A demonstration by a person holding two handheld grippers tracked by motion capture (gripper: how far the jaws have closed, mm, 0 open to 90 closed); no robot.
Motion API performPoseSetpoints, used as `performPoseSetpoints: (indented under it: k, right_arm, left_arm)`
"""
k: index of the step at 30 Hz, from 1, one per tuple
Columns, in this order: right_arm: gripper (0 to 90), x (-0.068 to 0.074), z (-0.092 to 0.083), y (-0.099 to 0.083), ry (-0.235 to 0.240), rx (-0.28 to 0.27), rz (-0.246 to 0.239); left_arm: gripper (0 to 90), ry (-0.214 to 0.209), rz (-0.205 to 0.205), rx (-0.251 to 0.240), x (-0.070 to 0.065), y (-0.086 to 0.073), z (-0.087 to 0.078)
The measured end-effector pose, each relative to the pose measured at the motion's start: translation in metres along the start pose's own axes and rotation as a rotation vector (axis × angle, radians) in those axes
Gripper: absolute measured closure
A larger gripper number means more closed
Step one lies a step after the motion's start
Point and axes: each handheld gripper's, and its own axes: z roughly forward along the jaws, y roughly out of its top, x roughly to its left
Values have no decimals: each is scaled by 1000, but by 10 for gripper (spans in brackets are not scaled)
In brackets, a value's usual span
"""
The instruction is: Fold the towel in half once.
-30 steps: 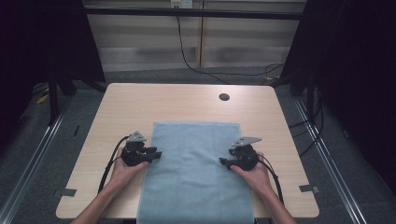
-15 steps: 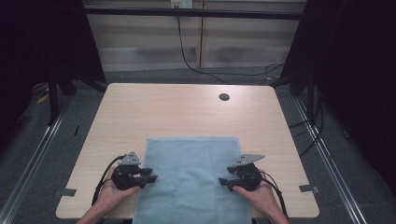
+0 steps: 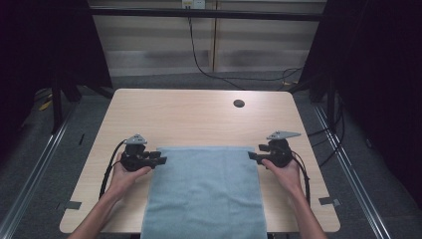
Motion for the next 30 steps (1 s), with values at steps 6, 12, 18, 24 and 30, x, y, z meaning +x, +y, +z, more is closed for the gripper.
performPoseSetpoints:
  k: [6,12,18,24,30]
  right_arm:
    - [417,-10,27,8,7,16,19]
    - [401,-6,46,5,-19,64,-25]
    - [414,-4,50,0,-76,70,-39]
    - [697,5,48,0,-31,69,-42]
    - [827,8,48,-2,-7,57,-12]
  left_arm:
    - [588,24,-19,-18,7,0,-7]
    - [554,85,-19,4,13,3,-8]
    - [464,77,2,14,10,9,5]
    - [404,98,-44,39,20,2,18]
    - [379,145,-5,51,17,2,24]
